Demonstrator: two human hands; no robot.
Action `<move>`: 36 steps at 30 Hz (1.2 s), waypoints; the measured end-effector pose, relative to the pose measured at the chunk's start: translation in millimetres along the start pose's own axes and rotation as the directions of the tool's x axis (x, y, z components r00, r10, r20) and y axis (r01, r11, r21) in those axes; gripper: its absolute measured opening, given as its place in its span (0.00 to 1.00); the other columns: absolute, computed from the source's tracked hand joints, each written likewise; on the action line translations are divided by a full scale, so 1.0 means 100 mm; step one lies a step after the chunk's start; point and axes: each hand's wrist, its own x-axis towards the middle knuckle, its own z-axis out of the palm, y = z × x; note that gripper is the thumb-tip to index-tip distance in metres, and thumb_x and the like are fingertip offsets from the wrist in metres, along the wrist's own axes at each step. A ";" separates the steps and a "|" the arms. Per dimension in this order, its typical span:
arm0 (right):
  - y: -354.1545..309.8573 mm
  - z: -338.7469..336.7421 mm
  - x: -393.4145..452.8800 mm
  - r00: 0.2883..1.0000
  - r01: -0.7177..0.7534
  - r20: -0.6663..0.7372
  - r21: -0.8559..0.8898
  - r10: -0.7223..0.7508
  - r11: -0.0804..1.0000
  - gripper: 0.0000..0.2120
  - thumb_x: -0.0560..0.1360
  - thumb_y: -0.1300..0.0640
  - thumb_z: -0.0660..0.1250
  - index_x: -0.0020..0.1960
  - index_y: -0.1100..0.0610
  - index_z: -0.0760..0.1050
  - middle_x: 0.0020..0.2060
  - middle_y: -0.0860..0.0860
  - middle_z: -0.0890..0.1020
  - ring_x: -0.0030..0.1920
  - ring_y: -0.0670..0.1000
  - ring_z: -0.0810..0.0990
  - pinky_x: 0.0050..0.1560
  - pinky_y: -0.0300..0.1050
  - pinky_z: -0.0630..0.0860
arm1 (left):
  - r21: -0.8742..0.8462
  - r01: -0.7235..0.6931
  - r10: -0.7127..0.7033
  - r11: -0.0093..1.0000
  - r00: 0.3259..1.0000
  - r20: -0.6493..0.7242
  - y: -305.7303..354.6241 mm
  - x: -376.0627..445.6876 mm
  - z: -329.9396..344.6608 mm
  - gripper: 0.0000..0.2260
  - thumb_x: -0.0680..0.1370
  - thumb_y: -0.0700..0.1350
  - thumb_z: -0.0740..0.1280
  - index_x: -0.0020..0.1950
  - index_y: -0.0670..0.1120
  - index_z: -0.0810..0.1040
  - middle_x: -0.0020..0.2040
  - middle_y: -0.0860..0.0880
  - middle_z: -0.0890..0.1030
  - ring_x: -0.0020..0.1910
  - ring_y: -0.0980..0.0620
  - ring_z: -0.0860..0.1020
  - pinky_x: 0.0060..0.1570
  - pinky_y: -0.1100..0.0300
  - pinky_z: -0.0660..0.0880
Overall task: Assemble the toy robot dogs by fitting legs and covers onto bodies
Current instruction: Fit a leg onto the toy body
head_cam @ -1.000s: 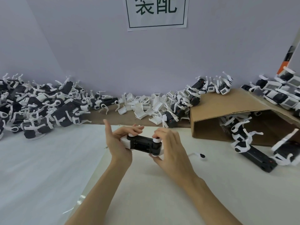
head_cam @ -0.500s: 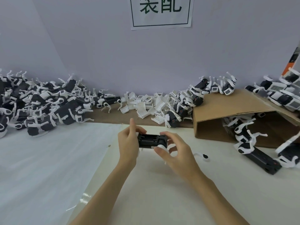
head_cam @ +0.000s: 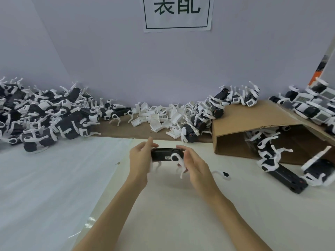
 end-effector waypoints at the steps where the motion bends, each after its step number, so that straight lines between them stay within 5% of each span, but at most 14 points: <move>1: 0.01 0.02 0.01 1.000 -0.004 0.004 0.016 0.004 1.000 0.24 0.82 0.35 0.53 0.69 0.43 0.76 0.56 0.39 0.83 0.57 0.45 0.81 0.53 0.43 0.81 | -0.054 0.013 -0.016 0.998 0.999 -0.051 0.01 0.04 -0.03 0.16 0.85 0.51 0.67 0.41 0.45 0.85 0.42 0.43 0.85 0.42 0.43 0.83 0.44 0.54 0.74; 4: 0.09 0.14 0.11 0.999 -0.020 -0.046 -0.031 0.019 0.999 0.19 0.86 0.42 0.54 0.70 0.46 0.75 0.57 0.40 0.82 0.59 0.44 0.81 0.57 0.45 0.80 | -0.227 0.065 -0.103 0.972 0.982 -0.160 -0.01 0.13 -0.13 0.15 0.85 0.45 0.64 0.40 0.42 0.80 0.37 0.42 0.85 0.37 0.40 0.83 0.36 0.56 0.73; 6: 0.19 0.21 0.25 0.999 -0.025 -0.044 -0.211 0.016 0.977 0.16 0.87 0.49 0.58 0.72 0.50 0.74 0.65 0.44 0.80 0.65 0.45 0.78 0.63 0.44 0.77 | -0.324 0.079 -0.144 0.943 0.973 -0.183 -0.03 0.15 -0.16 0.14 0.84 0.43 0.62 0.41 0.39 0.78 0.31 0.43 0.84 0.36 0.38 0.81 0.32 0.58 0.76; 9: 0.26 0.28 0.61 0.993 -0.031 0.087 -0.471 0.082 0.881 0.22 0.85 0.53 0.62 0.78 0.55 0.69 0.75 0.49 0.73 0.73 0.52 0.73 0.72 0.47 0.69 | -0.380 0.093 -0.179 0.920 0.963 -0.199 -0.05 0.20 -0.21 0.12 0.82 0.41 0.61 0.42 0.38 0.76 0.30 0.41 0.83 0.34 0.39 0.79 0.33 0.58 0.76; 13: 0.23 0.37 1.12 0.984 -0.006 0.147 -0.525 0.098 0.851 0.24 0.85 0.58 0.61 0.80 0.56 0.64 0.81 0.51 0.64 0.81 0.52 0.61 0.79 0.48 0.59 | -0.433 0.098 -0.198 0.896 0.961 -0.192 -0.04 0.22 -0.26 0.11 0.82 0.40 0.60 0.41 0.38 0.76 0.34 0.38 0.84 0.31 0.40 0.81 0.37 0.54 0.76; 17: 0.35 0.47 1.33 0.976 0.101 0.158 -0.935 0.146 0.339 0.28 0.84 0.55 0.57 0.82 0.60 0.56 0.79 0.60 0.64 0.81 0.59 0.56 0.80 0.51 0.53 | -0.447 0.114 -0.213 0.887 0.961 -0.178 -0.02 0.22 -0.28 0.11 0.82 0.39 0.61 0.42 0.38 0.76 0.38 0.36 0.85 0.32 0.39 0.82 0.37 0.54 0.77; 20: 0.39 0.55 1.26 0.992 0.127 0.130 -0.970 -0.002 0.209 0.22 0.83 0.57 0.56 0.76 0.57 0.64 0.69 0.56 0.73 0.71 0.57 0.68 0.73 0.47 0.61 | -0.439 0.126 -0.218 0.889 0.961 -0.167 -0.01 0.22 -0.28 0.11 0.82 0.38 0.60 0.41 0.38 0.76 0.35 0.37 0.84 0.35 0.38 0.81 0.40 0.52 0.76; 24: 0.39 0.51 1.10 0.985 0.159 0.129 -0.940 -0.118 0.303 0.18 0.81 0.60 0.58 0.70 0.54 0.72 0.63 0.50 0.76 0.67 0.54 0.70 0.70 0.47 0.62 | -0.431 0.143 -0.229 0.891 0.961 -0.156 -0.01 0.22 -0.28 0.10 0.82 0.39 0.60 0.42 0.39 0.76 0.33 0.38 0.84 0.38 0.38 0.81 0.44 0.50 0.76; 27: 0.42 0.34 0.85 0.983 0.160 0.074 -0.803 -0.170 0.575 0.14 0.80 0.62 0.65 0.66 0.59 0.78 0.57 0.54 0.77 0.61 0.56 0.71 0.65 0.47 0.69 | -0.408 0.150 -0.223 0.901 0.965 -0.138 -0.02 0.22 -0.27 0.10 0.82 0.40 0.60 0.43 0.38 0.76 0.32 0.38 0.84 0.36 0.39 0.81 0.45 0.50 0.77; 30: 0.34 0.11 0.56 0.973 0.126 -0.074 -0.624 -0.219 0.771 0.09 0.77 0.64 0.70 0.56 0.58 0.83 0.52 0.54 0.76 0.56 0.51 0.74 0.57 0.31 0.69 | -0.391 0.145 -0.207 0.909 0.971 -0.123 -0.02 0.22 -0.22 0.09 0.82 0.40 0.61 0.45 0.37 0.76 0.33 0.37 0.84 0.32 0.39 0.80 0.46 0.49 0.77; 34: 0.19 -0.23 0.31 0.971 0.023 -0.215 -0.352 -0.105 0.936 0.10 0.77 0.65 0.70 0.47 0.50 0.83 0.52 0.53 0.80 0.54 0.37 0.79 0.51 0.25 0.71 | -0.334 0.127 -0.171 0.934 0.980 -0.106 -0.03 0.17 -0.12 0.09 0.81 0.39 0.62 0.44 0.38 0.77 0.38 0.37 0.84 0.32 0.39 0.82 0.45 0.48 0.77; 36: 0.15 -0.37 0.27 0.968 -0.082 -0.248 -0.125 0.049 0.989 0.08 0.77 0.60 0.74 0.49 0.47 0.84 0.51 0.49 0.85 0.55 0.44 0.83 0.47 0.31 0.75 | -0.295 0.112 -0.142 0.949 0.986 -0.085 -0.05 0.11 -0.07 0.09 0.81 0.39 0.62 0.43 0.39 0.77 0.36 0.39 0.84 0.35 0.39 0.82 0.41 0.51 0.76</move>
